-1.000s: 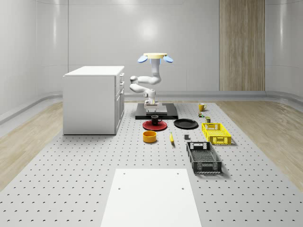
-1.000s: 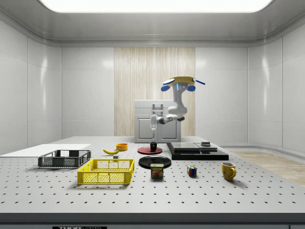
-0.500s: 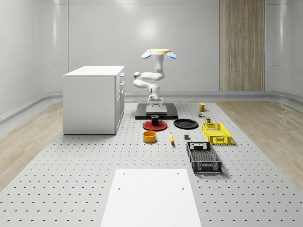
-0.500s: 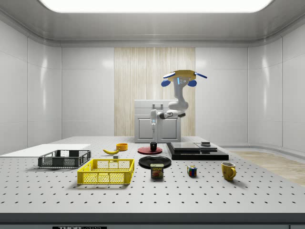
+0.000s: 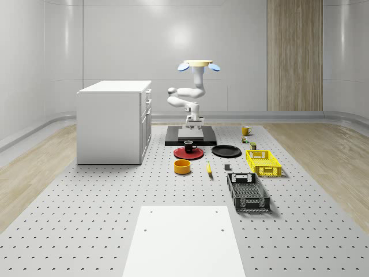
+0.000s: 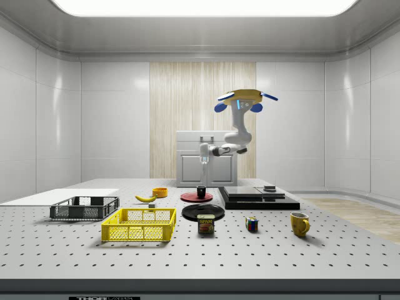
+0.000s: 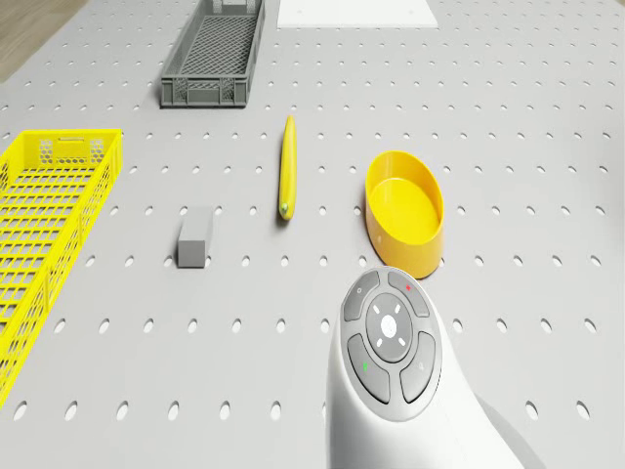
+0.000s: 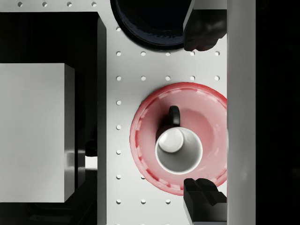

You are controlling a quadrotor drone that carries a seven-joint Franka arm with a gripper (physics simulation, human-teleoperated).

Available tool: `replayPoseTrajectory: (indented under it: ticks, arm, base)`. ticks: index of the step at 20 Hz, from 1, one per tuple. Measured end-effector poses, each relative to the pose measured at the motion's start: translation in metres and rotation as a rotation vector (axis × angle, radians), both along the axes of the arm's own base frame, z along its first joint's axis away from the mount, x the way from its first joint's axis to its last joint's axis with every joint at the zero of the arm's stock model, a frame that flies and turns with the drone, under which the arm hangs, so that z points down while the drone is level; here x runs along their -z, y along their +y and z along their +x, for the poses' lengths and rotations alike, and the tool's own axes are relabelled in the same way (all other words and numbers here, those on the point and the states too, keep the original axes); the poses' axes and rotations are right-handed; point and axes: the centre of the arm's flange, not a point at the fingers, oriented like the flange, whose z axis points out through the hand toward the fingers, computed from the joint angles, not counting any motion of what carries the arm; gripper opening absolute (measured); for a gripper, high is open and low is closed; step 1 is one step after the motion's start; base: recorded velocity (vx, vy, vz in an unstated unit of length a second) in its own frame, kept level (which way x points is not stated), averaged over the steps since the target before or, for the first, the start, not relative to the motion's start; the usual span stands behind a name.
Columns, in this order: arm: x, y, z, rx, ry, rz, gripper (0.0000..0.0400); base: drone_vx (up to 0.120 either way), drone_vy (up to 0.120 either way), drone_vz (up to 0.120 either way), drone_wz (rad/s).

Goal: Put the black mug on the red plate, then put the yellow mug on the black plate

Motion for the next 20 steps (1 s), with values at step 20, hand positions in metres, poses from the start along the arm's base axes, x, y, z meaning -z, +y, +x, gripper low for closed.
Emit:
replayPoseTrajectory:
  ticks: [20]
  arm:
    - [0.0001,0.0000,0.0000,0.000,0.000,0.000,0.0400]
  base:
    - [-0.120,0.120,0.000,0.000]
